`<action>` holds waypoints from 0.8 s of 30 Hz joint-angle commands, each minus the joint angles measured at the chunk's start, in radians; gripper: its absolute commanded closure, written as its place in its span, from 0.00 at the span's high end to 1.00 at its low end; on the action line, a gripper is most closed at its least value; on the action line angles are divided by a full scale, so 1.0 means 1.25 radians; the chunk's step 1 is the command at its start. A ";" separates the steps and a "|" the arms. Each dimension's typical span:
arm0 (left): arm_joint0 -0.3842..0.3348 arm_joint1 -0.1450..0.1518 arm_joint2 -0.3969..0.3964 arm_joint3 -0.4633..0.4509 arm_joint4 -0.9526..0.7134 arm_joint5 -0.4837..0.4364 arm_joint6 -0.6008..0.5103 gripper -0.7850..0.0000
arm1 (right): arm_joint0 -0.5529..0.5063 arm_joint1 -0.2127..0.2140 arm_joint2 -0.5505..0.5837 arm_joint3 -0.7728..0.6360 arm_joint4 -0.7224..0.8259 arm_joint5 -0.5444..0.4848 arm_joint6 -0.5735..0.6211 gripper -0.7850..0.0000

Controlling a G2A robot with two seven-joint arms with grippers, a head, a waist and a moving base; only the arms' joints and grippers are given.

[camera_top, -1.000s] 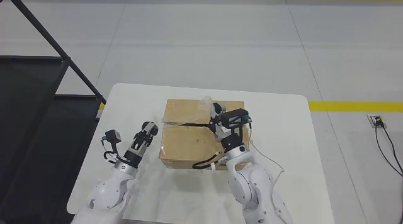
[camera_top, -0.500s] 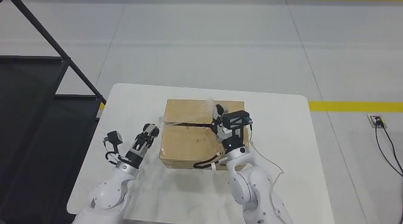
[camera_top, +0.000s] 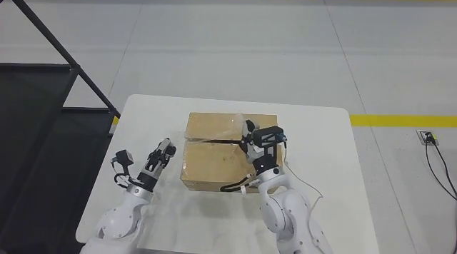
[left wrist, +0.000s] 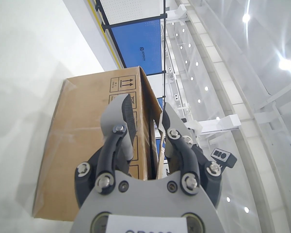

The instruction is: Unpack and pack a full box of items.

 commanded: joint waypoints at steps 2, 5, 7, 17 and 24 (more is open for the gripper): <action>0.006 0.000 -0.018 -0.016 -0.005 -0.015 0.016 0.41 | -0.002 0.001 -0.002 -0.004 0.004 0.012 0.008 0.00; 0.019 0.003 -0.046 -0.060 -0.006 -0.040 0.028 0.41 | -0.003 0.002 -0.003 -0.007 0.004 0.020 0.017 0.00; 0.034 0.005 -0.063 -0.107 -0.011 -0.054 0.026 0.41 | -0.003 0.002 -0.004 -0.009 0.004 0.023 0.022 0.00; 0.020 0.016 -0.065 -0.229 -0.017 0.114 -0.159 0.40 | 0.003 0.005 -0.014 -0.009 0.006 0.036 0.032 0.00; -0.092 0.013 -0.023 -0.116 -0.052 0.239 -0.252 0.46 | 0.004 0.006 -0.022 -0.014 0.002 0.047 0.035 0.00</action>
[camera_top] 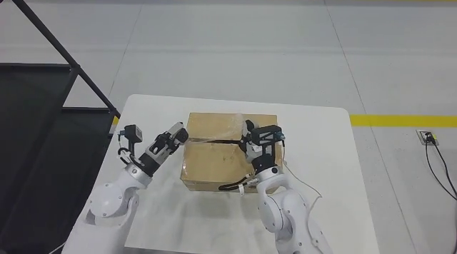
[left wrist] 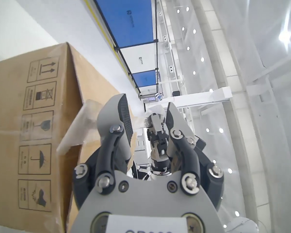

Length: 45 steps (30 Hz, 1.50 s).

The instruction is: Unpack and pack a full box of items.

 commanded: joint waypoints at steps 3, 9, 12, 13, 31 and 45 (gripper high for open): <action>-0.035 -0.003 0.022 0.047 0.010 0.014 -0.011 0.49 | -0.005 0.002 -0.002 -0.002 -0.001 0.000 -0.001 0.00; -0.050 -0.005 0.040 0.072 0.015 0.014 -0.021 0.53 | -0.007 0.004 -0.002 0.002 0.001 -0.003 -0.001 0.00; -0.053 -0.006 0.045 0.080 0.018 0.015 -0.023 0.58 | -0.008 0.005 -0.003 0.001 0.001 0.000 -0.001 0.00; -0.055 -0.007 0.047 0.083 0.018 0.016 -0.023 0.58 | -0.009 0.006 -0.004 0.000 0.001 0.001 -0.002 0.00; -0.078 -0.010 0.068 0.119 0.028 0.023 -0.029 0.52 | -0.020 0.011 -0.008 -0.003 0.006 0.022 -0.005 0.45; -0.086 -0.013 0.073 0.134 0.022 0.016 -0.032 0.49 | -0.036 0.018 0.012 -0.039 0.012 0.035 0.018 0.50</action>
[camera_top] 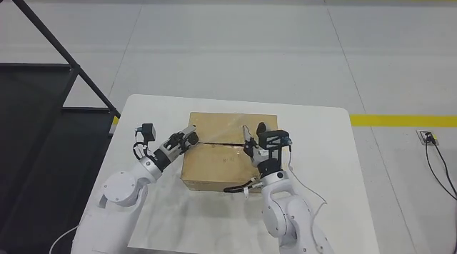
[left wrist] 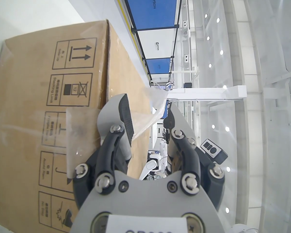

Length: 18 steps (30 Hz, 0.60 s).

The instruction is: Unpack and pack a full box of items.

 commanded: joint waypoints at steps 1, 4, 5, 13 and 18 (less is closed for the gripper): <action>0.000 0.000 0.002 0.000 0.000 -0.001 -0.001 0.49 | 0.005 0.001 -0.001 -0.012 -0.006 0.004 0.029 0.78; 0.001 -0.001 0.005 -0.002 0.000 -0.004 0.000 0.49 | 0.031 0.000 -0.018 -0.039 -0.044 0.020 0.106 1.00; 0.002 -0.001 0.006 -0.002 0.001 -0.004 0.001 0.49 | 0.044 0.000 -0.030 -0.048 -0.066 0.024 0.144 1.00; 0.003 -0.004 0.014 0.002 0.001 -0.010 0.002 0.49 | 0.244 -0.024 -0.173 -0.018 -0.258 0.040 0.463 1.00; 0.006 -0.005 0.016 -0.002 -0.002 -0.015 0.004 0.49 | 0.384 -0.052 -0.241 0.093 -0.325 0.059 0.648 1.00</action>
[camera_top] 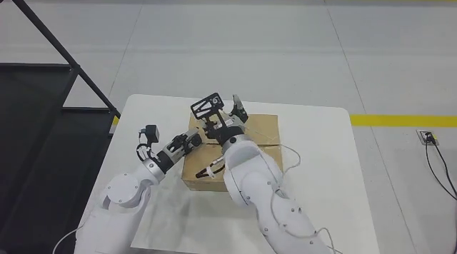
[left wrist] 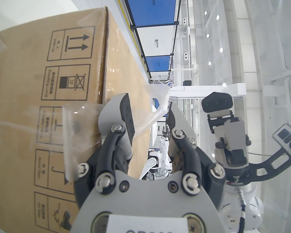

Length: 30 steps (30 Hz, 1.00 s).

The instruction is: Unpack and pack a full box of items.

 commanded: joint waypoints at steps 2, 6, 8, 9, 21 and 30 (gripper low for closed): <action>0.003 -0.001 0.001 -0.008 -0.001 -0.004 0.004 0.49 | 0.066 -0.017 -0.015 0.065 0.007 0.039 0.076 1.00; 0.006 -0.001 -0.002 -0.017 -0.001 -0.005 0.009 0.51 | 0.078 -0.021 -0.013 0.075 -0.003 0.069 0.075 1.00; 0.006 -0.001 -0.003 -0.021 0.002 -0.005 0.011 0.51 | 0.078 -0.021 -0.013 0.075 -0.003 0.069 0.075 1.00; 0.006 -0.001 -0.005 -0.024 0.001 -0.005 0.013 0.51 | 0.078 -0.021 -0.013 0.075 -0.003 0.069 0.075 1.00; 0.009 -0.002 -0.001 -0.045 0.014 -0.005 0.021 0.50 | 0.164 -0.038 0.148 0.179 0.364 0.034 0.121 1.00; 0.013 -0.001 -0.007 -0.046 0.016 -0.008 0.019 0.50 | 0.300 -0.042 0.178 0.374 0.412 0.023 0.165 1.00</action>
